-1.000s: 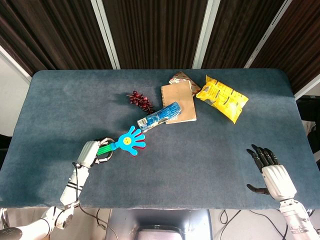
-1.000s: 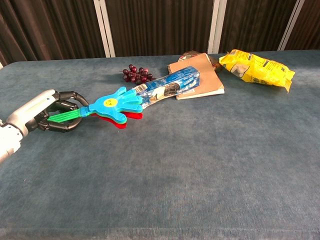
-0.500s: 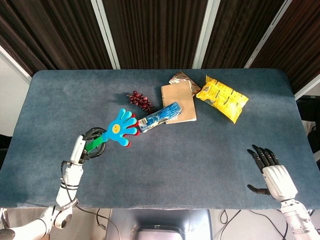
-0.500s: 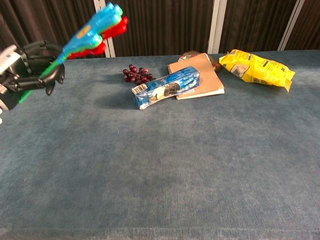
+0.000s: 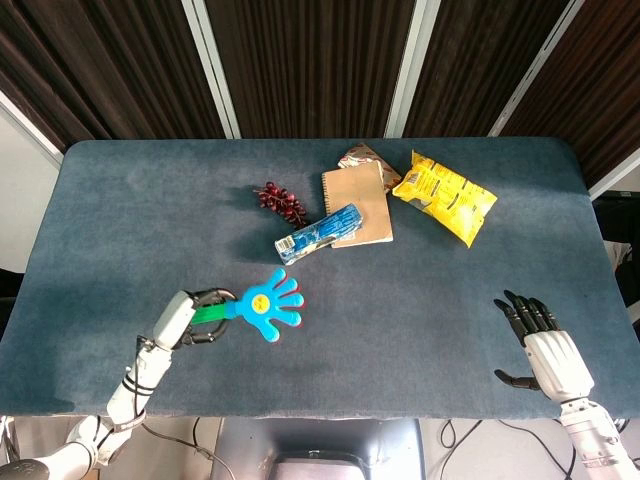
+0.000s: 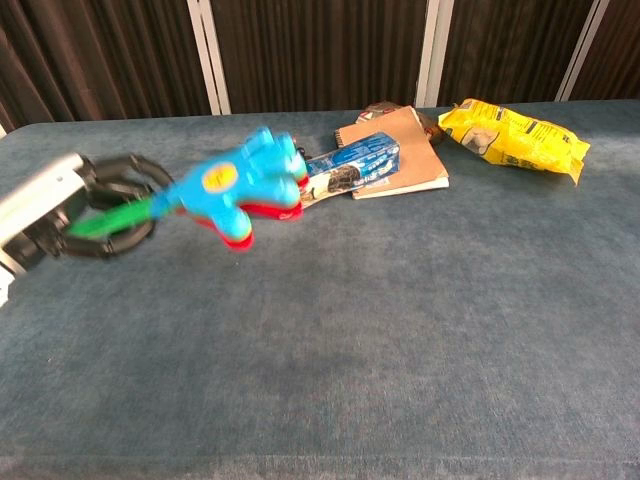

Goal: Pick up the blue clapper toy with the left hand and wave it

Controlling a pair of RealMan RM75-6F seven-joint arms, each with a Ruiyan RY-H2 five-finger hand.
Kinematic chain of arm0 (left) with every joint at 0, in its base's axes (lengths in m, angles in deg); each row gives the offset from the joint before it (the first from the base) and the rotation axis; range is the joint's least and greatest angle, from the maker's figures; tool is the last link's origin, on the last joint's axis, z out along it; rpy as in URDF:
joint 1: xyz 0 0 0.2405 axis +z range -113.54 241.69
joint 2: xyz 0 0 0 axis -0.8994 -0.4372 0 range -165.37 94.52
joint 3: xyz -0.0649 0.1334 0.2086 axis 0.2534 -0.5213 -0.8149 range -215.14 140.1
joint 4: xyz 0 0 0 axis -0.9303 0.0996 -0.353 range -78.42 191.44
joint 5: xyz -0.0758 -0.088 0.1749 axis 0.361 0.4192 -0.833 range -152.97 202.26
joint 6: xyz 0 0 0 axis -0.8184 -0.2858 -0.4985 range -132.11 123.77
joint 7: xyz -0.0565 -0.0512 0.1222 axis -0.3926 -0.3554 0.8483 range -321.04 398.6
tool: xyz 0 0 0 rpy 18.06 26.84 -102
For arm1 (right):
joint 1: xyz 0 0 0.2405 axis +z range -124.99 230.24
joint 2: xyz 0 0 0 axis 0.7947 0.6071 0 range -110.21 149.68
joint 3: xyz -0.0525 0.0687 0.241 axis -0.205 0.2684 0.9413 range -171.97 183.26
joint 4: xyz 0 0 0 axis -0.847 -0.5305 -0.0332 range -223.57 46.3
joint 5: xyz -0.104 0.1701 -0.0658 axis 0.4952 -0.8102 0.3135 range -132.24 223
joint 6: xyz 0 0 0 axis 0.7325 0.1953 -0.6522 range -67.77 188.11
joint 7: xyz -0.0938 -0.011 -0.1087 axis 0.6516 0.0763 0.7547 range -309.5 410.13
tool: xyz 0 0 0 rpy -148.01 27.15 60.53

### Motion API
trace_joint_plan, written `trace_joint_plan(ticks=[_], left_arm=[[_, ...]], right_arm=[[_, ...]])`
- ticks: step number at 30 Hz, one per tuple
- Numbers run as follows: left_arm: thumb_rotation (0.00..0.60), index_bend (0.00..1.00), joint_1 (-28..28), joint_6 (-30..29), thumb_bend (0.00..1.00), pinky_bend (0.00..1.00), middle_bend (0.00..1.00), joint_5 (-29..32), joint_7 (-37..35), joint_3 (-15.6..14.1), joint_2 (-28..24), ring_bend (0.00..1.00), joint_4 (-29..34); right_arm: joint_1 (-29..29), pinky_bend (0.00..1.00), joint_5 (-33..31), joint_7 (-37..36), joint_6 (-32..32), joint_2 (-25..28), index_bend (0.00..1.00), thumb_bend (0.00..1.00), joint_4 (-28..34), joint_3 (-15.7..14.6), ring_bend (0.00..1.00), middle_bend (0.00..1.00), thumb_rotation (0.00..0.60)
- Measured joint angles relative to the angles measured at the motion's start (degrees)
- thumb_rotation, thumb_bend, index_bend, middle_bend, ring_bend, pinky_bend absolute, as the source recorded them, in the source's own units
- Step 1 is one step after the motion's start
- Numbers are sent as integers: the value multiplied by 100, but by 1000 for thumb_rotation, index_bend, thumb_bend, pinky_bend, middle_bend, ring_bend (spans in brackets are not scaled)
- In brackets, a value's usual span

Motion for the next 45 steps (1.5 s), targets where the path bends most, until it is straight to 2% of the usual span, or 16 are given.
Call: trace_joint_plan(ticks=[2, 5, 9, 16, 19, 21, 24, 26, 31, 34, 37, 41, 45], left_arm=[[600, 825, -24, 301, 649, 759, 766, -167, -34, -284, -18, 565, -65], [600, 824, -54, 344, 649, 760, 771, -122, -396, -270, -115, 565, 125], [600, 827, -74, 254, 651, 754, 775, 177, -1385, 52, -364, 565, 727], [600, 827, 7, 26, 652, 734, 777, 875, -3719, 854, -1083, 559, 2126], [600, 827, 63, -58, 652, 734, 777, 1049, -4430, 1098, -1346, 559, 2550], [600, 827, 80, -78, 652, 736, 778, 1068, -4593, 1130, -1387, 558, 2609], [600, 830, 71, -49, 651, 739, 782, 982, -4406, 1051, -1395, 560, 2460], [600, 832, 36, 34, 650, 744, 783, 833, -3945, 902, -1390, 563, 2234], [600, 832, -120, 480, 650, 756, 789, 439, -2188, 455, -1383, 574, 1668], [600, 832, -216, 781, 650, 755, 789, 328, -1156, 287, -1388, 574, 1468], [600, 832, -298, 1004, 650, 754, 789, 312, -466, 215, -1424, 575, 1380], [600, 832, -316, 976, 651, 748, 789, 395, -346, 287, -1465, 574, 1449], [600, 832, -242, 592, 647, 745, 790, 559, -1055, 530, -1455, 572, 1641]], right_arm=[[-1, 0, 4, -8, 11, 4, 0, 203, -2, 2, 0, 0, 600], [-9, 0, 10, -30, 31, 19, 0, 203, 1, 2, 0, 0, 600], [-11, 0, 18, -39, 31, 30, 0, 204, 11, -5, 0, 0, 600], [-9, 0, 6, -9, 15, 16, 0, 204, 17, -6, 0, 0, 600], [-1, 0, -7, 14, -8, 3, 0, 204, 11, -4, 0, 0, 600], [3, 0, -16, 29, -22, -5, 0, 204, 7, -4, 0, 0, 600], [3, 0, -14, 31, -22, -4, 0, 204, 17, -7, 0, 0, 600], [-1, 0, -13, 23, -12, 3, 0, 204, 23, -7, 0, 0, 600], [-5, 0, -16, 11, -10, 17, 0, 203, 27, -8, 0, 0, 600], [-7, 0, -10, -2, -5, 30, 0, 204, 35, -12, 0, 0, 600], [-14, 0, -8, -19, 18, 43, 0, 204, 38, -6, 0, 0, 600], [-15, 0, -6, -22, 11, 50, 0, 203, 46, -12, 0, 0, 600], [-18, 0, 0, -35, 17, 60, 0, 204, 58, -16, 0, 0, 600]])
